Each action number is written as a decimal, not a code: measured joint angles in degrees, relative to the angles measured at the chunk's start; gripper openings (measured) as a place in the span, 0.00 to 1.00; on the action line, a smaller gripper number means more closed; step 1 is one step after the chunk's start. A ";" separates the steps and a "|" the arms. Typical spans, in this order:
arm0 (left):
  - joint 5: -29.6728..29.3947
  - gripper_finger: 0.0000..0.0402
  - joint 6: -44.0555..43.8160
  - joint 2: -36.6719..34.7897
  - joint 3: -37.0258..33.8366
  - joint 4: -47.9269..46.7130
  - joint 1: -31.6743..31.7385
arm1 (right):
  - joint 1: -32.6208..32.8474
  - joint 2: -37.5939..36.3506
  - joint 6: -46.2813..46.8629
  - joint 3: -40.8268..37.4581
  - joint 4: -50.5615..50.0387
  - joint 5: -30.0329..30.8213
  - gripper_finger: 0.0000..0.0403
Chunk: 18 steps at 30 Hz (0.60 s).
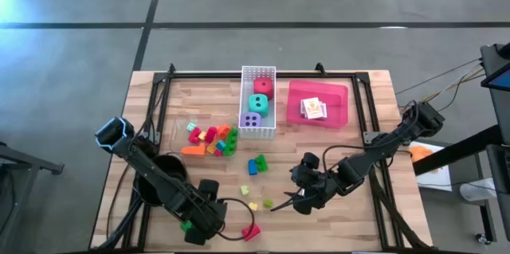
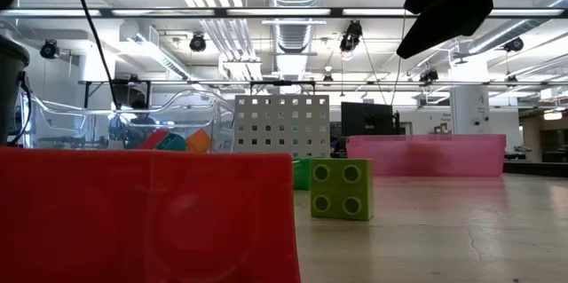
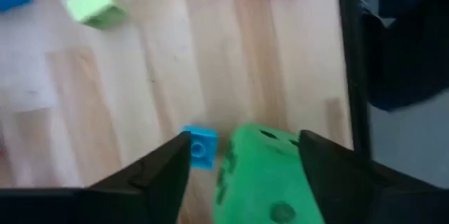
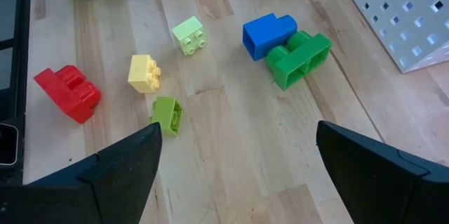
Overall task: Pick & Place Toys
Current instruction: Put the green dice into the white bin
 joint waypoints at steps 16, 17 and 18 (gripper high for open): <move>1.73 0.99 -3.39 0.50 -2.84 0.82 -0.04 | 0.00 0.00 -1.07 0.00 0.57 -1.20 0.92; 2.29 0.99 -4.47 0.49 -2.84 0.82 -0.04 | 0.00 0.00 -1.07 0.00 0.54 -1.26 0.92; 2.69 0.99 -5.74 0.48 -2.84 0.88 -0.04 | 0.00 0.00 -1.07 0.00 0.58 -1.32 0.92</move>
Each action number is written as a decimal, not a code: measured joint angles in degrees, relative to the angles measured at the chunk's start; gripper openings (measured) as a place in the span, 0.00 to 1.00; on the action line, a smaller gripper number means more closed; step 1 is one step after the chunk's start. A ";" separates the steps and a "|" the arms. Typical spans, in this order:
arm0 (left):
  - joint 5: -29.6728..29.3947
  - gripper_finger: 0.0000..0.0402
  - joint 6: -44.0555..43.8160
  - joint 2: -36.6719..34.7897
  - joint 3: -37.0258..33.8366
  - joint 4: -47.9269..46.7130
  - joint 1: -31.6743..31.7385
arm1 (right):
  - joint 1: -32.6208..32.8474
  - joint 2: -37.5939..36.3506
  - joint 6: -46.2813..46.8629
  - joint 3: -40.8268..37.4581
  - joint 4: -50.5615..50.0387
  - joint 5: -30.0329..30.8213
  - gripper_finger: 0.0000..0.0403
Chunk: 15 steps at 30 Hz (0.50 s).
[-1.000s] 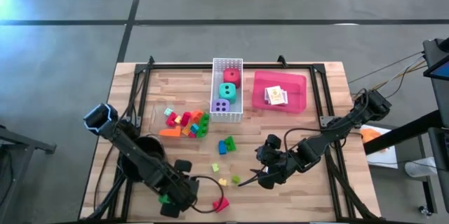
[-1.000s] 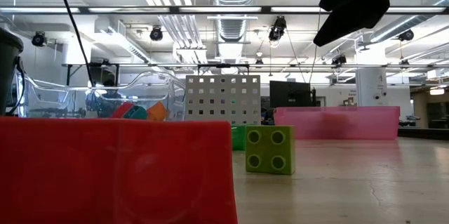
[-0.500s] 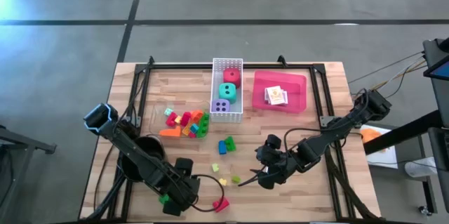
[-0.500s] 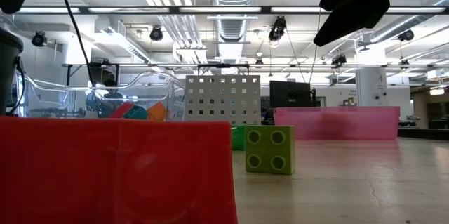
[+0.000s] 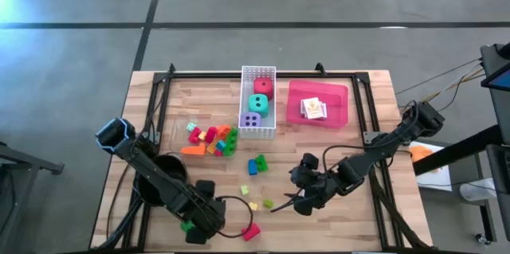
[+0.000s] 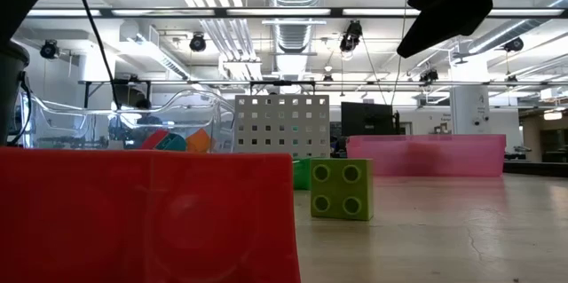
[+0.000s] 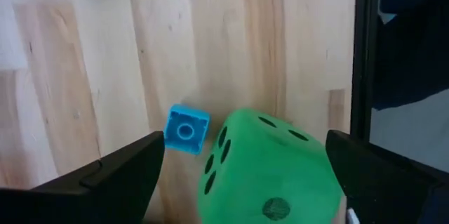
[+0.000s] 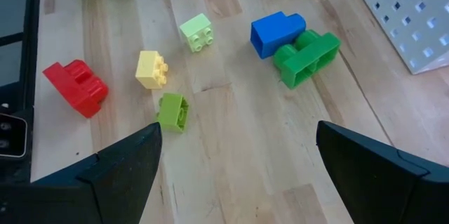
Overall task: Pick & Place Toys
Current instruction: Put the green dice into the white bin
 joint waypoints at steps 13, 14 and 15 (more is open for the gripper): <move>1.35 0.99 -2.00 0.00 0.00 0.26 -0.25 | 0.00 0.00 -0.02 0.00 0.03 -0.01 0.92; 1.63 0.99 -1.57 0.00 0.00 0.20 -0.25 | 0.00 0.02 0.00 0.00 0.03 0.01 0.92; 2.00 0.99 -1.36 0.00 0.00 -0.13 -0.27 | 0.00 0.00 -0.02 0.00 0.05 0.01 0.92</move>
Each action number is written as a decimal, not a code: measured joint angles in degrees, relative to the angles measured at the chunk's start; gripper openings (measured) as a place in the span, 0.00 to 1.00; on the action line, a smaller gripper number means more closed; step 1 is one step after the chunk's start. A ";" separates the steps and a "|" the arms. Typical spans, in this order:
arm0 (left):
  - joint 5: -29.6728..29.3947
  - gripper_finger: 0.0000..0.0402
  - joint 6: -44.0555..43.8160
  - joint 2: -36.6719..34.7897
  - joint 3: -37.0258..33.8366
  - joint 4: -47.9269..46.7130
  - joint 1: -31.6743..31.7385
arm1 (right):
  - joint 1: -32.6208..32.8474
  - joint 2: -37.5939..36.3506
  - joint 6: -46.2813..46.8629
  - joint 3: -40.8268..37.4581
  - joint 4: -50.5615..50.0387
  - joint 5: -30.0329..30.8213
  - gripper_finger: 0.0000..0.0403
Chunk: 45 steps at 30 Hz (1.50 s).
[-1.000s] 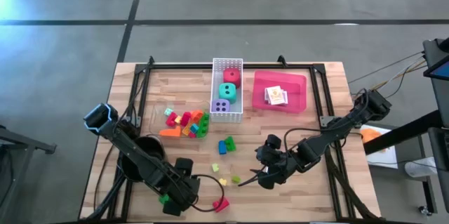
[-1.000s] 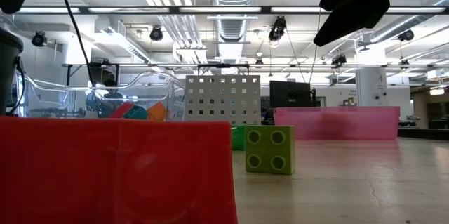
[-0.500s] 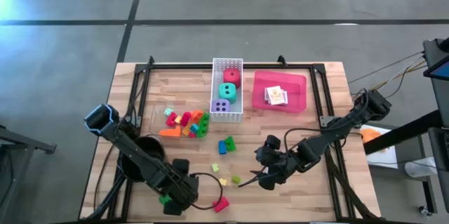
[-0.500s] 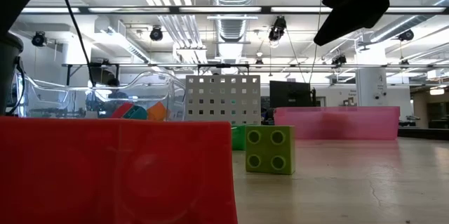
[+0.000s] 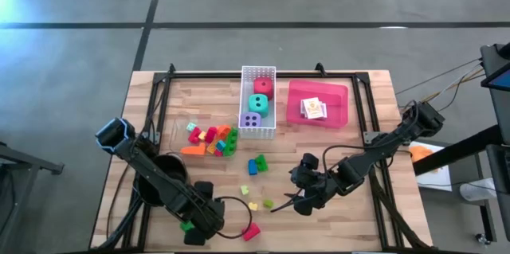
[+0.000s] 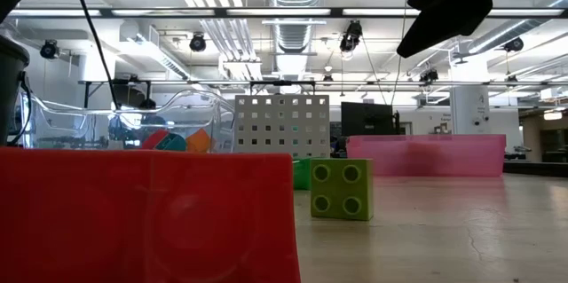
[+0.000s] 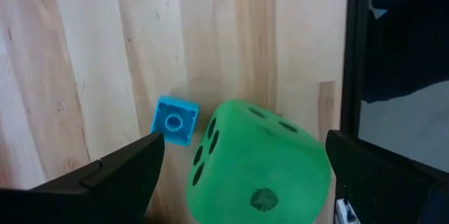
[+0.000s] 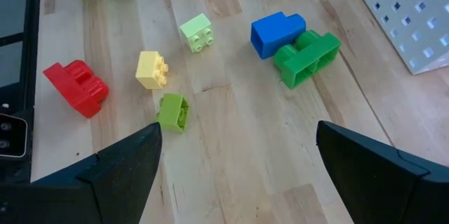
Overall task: Pick & Place Toys
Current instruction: Put the green dice into the white bin
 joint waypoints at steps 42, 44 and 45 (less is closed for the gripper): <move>11.60 0.99 7.04 -0.09 -6.60 0.86 2.21 | -0.01 0.01 0.02 0.00 0.20 0.02 0.92; 11.60 0.99 6.30 -0.09 -6.60 0.89 2.62 | 0.00 0.01 0.02 0.00 0.20 0.02 0.92; 11.58 0.99 5.63 -0.09 -6.60 0.93 2.81 | -0.01 0.02 0.02 0.00 0.20 0.02 0.92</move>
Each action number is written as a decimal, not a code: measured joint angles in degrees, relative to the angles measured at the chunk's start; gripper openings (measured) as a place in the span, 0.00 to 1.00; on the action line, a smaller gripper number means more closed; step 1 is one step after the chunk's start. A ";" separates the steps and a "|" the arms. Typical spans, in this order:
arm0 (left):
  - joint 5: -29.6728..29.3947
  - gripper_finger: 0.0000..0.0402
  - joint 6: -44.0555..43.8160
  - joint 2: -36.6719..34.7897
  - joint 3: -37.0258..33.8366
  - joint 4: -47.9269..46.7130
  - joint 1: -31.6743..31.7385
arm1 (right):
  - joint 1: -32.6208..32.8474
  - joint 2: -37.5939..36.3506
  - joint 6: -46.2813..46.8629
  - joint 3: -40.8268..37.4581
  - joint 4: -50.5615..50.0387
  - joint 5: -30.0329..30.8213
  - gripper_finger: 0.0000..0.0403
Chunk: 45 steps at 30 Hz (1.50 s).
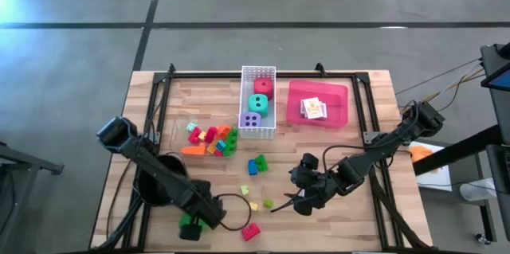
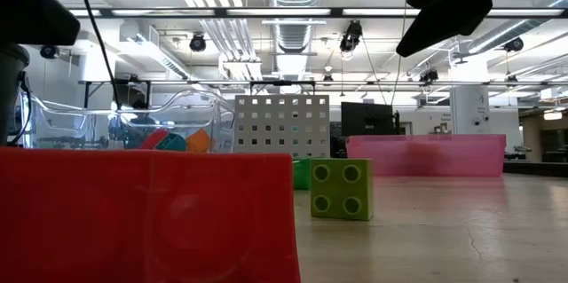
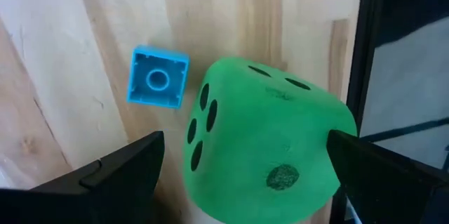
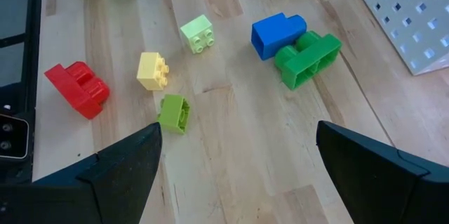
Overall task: Pick & Place Toys
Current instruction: Put the green dice into the white bin
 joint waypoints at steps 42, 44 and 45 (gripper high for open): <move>4.43 0.31 -4.13 -1.17 -4.70 12.12 0.45 | 0.00 0.00 0.00 0.00 1.00 0.02 0.92; 4.19 0.30 -4.50 -1.20 -4.70 12.43 0.45 | -0.01 0.00 0.00 0.00 1.02 0.02 0.92; 4.15 0.30 -5.07 -1.20 -4.70 12.68 0.45 | -0.02 -0.01 0.00 0.00 1.02 0.02 0.92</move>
